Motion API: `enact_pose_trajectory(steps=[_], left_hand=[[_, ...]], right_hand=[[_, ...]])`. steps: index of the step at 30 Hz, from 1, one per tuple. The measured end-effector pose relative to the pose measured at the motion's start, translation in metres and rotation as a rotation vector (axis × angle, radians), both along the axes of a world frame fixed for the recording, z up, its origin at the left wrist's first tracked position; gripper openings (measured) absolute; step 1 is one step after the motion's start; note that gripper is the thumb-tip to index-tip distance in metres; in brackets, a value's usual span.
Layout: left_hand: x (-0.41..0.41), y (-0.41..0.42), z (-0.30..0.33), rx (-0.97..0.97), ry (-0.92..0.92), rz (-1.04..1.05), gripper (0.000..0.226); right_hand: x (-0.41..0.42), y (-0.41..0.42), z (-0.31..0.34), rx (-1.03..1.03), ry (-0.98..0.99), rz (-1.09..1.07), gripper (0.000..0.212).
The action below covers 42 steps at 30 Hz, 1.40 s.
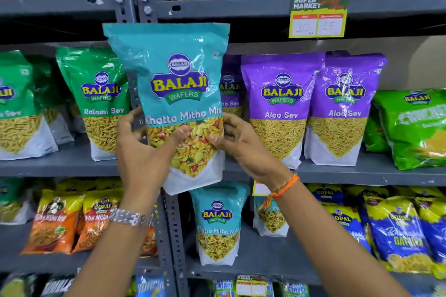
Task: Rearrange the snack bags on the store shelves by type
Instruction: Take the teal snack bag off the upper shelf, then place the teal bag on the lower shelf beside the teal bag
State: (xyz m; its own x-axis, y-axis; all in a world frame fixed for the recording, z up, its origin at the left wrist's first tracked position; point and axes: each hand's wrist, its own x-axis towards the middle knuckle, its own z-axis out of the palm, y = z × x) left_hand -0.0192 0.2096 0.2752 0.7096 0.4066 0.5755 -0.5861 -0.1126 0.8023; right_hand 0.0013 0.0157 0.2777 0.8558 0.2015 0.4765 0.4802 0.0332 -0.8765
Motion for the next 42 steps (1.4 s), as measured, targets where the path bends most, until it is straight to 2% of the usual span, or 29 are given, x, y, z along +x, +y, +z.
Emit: enact_pose_trajectory(steps=[3, 7, 10, 25, 34, 38, 42], left_hand=[[-0.019, 0.002, 0.002, -0.021, -0.001, -0.124, 0.075], [-0.035, -0.004, -0.013, -0.015, 0.059, -0.279, 0.078], [-0.041, -0.019, -0.038, 0.012, 0.125, -0.347, 0.07], [-0.047, -0.109, -0.233, 0.146, 0.559, -0.48, 0.074], [-0.019, -0.148, -0.309, 0.221, 0.79, -0.573, 0.076], [0.012, -0.167, -0.313, 0.253, 0.8, -0.572, 0.095], [0.043, -0.187, -0.303, 0.323, 0.76, -0.547, 0.084]], right_hand=[[-0.023, -0.002, -0.001, 0.001, -0.011, -0.051, 0.051], [-0.053, -0.02, -0.015, -0.001, -0.004, -0.088, 0.054], [-0.074, -0.038, -0.038, -0.034, 0.042, -0.128, 0.051], [-0.112, -0.129, -0.241, -0.035, 0.463, -0.346, 0.049], [-0.091, -0.166, -0.337, -0.055, 0.654, -0.39, 0.053], [-0.061, -0.182, -0.341, -0.045, 0.662, -0.401, 0.051], [-0.026, -0.199, -0.33, -0.048, 0.633, -0.385, 0.055]])
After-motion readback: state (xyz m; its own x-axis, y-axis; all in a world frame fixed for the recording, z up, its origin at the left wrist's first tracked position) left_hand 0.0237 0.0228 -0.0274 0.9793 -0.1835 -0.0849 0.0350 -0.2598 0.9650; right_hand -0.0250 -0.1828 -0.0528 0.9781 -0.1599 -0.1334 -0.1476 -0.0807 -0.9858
